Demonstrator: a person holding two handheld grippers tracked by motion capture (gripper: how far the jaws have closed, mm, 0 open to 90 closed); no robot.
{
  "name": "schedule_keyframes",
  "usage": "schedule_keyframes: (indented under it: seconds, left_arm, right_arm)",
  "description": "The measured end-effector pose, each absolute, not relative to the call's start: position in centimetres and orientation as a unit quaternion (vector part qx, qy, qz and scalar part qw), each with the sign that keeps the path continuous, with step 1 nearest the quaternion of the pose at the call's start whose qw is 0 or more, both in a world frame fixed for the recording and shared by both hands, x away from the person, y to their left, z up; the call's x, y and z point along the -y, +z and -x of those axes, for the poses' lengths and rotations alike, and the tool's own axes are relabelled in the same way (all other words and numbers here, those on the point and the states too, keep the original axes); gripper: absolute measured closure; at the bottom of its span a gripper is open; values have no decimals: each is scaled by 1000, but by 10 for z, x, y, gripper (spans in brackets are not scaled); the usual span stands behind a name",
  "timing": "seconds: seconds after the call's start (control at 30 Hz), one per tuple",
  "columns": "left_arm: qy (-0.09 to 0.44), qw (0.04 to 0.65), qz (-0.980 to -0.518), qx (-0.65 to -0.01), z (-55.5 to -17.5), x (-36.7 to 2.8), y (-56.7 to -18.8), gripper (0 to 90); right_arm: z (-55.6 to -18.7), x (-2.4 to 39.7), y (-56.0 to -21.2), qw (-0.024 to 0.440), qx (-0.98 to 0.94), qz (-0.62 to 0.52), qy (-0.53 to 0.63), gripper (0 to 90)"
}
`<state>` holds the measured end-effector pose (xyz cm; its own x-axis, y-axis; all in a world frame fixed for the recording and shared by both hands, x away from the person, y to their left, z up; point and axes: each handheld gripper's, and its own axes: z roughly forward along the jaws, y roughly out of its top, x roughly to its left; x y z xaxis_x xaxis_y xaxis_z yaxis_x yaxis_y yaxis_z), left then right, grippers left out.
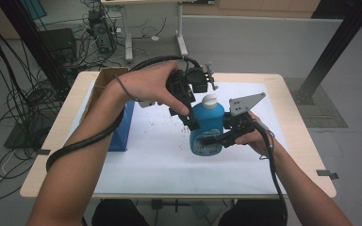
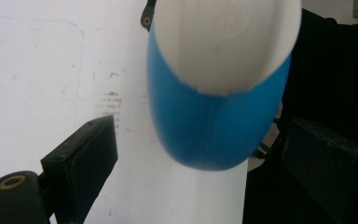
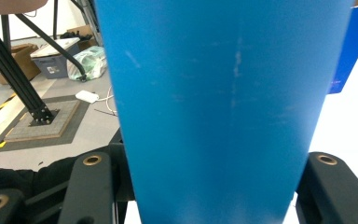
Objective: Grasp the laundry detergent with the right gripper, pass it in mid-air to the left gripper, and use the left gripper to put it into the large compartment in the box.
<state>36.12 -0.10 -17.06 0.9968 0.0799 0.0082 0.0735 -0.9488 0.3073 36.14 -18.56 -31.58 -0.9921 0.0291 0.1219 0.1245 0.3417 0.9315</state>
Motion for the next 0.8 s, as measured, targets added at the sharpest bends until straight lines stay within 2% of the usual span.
schedule_keyframes:
  seconds: [0.8]
  left_arm:
    - [8,153,-988,-18,-356,17,-172,103]
  right_arm:
    - [-360,166,-311,42,822,29,-568,436]
